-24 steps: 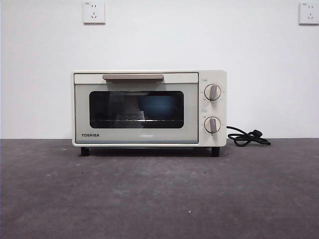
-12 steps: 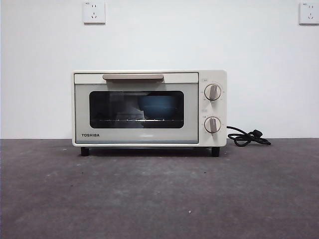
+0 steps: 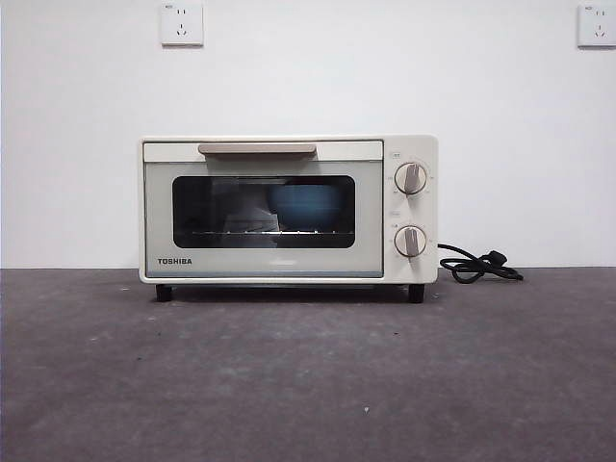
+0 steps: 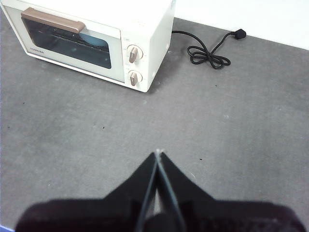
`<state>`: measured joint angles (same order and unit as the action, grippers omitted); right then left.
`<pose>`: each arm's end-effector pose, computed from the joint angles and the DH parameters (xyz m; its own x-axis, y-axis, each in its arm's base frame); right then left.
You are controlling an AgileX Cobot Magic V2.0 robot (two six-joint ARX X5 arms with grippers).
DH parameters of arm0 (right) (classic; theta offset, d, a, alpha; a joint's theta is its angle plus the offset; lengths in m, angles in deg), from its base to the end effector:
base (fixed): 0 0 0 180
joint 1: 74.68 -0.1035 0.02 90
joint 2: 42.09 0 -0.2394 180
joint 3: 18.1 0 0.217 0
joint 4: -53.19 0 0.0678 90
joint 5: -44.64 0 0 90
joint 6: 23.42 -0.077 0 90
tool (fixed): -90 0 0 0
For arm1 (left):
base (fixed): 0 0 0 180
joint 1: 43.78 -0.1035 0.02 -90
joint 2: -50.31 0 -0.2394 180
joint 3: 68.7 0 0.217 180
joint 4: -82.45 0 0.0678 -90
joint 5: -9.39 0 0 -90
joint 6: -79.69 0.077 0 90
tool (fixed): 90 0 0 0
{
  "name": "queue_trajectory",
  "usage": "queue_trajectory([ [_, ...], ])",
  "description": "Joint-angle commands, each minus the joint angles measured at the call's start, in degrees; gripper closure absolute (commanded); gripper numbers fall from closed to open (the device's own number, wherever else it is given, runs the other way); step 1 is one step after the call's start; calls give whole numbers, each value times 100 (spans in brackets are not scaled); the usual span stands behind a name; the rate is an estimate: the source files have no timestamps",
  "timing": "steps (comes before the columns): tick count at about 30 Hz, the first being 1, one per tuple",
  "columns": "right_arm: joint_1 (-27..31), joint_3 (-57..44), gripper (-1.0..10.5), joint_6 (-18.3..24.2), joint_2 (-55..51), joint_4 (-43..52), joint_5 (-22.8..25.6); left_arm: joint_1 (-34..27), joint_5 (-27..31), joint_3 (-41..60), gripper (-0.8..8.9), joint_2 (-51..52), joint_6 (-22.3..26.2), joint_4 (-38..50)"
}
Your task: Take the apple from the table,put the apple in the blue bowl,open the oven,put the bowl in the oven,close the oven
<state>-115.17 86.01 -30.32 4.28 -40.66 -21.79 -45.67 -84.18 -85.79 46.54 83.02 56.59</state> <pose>0.0827 0.0301 0.3787 0.8228 0.1767 -0.5402 -0.2931 0.9462 -0.1369 0.1336 -0.0004 0.1378 0.9758 -0.0301 -0.2167 0.0404 0.9982 0.0432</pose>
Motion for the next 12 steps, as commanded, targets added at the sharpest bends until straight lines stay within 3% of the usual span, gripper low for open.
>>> queue_trajectory([
  [1,0,-15,946,-42,0,-118,9,-17,17,59,817,-7,-59,37],
  [5,258,-26,946,-44,-48,-105,483,-17,17,59,817,-11,-59,37],
  [10,1207,-361,946,-92,-378,739,341,-17,17,59,817,-11,-59,37],
  [12,1681,-741,946,-90,-612,1270,-4,-17,17,59,817,-11,-59,37],
])
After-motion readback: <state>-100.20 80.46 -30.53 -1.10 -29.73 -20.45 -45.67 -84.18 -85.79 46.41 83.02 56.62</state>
